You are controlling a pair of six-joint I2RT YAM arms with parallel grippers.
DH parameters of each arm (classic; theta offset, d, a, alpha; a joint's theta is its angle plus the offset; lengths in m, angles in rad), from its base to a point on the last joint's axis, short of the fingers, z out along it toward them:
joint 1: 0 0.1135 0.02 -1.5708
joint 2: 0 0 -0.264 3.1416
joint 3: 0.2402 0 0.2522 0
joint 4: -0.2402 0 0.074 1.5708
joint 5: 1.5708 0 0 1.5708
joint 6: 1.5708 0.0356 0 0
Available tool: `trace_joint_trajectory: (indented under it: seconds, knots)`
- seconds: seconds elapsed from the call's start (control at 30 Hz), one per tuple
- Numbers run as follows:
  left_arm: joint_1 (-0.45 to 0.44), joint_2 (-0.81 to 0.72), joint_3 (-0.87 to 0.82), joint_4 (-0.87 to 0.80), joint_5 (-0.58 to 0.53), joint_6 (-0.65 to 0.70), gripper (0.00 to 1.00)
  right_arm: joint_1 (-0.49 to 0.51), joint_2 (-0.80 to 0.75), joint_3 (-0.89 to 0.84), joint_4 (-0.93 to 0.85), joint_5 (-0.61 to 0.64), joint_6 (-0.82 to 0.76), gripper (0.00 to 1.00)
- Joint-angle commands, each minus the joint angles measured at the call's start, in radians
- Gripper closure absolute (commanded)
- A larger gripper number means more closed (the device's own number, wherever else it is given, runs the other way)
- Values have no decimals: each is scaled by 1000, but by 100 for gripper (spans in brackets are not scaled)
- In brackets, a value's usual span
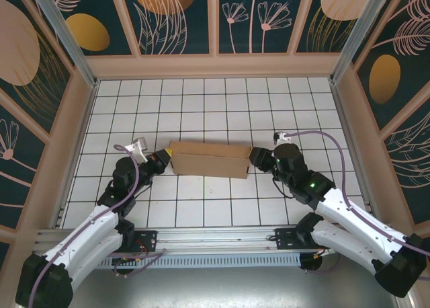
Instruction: Fold the paper box
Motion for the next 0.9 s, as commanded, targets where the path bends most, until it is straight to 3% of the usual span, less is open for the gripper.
trace_joint_trajectory:
  seconds: [0.0, 0.23, 0.33, 0.57, 0.73, 0.87]
  knots:
    - [4, 19, -16, -162, -26, 22, 96, -8, 0, -10, -22, -75, -1, 56]
    - [4, 27, -8, -138, -2, 33, 91, -26, 69, -45, 89, -122, -1, 62]
    - [4, 32, -9, -70, 25, 26, 87, -36, 115, -68, 159, -176, -5, 68]
    - [4, 113, 24, 110, 126, 7, 88, -60, 178, -18, 210, -253, -75, 74]
    - [5, 140, 76, 161, 53, 26, 88, -125, 234, 43, 233, -305, -124, 75]
    - [6, 253, 157, 200, 29, 47, 90, -173, 328, 138, 249, -338, -162, 75]
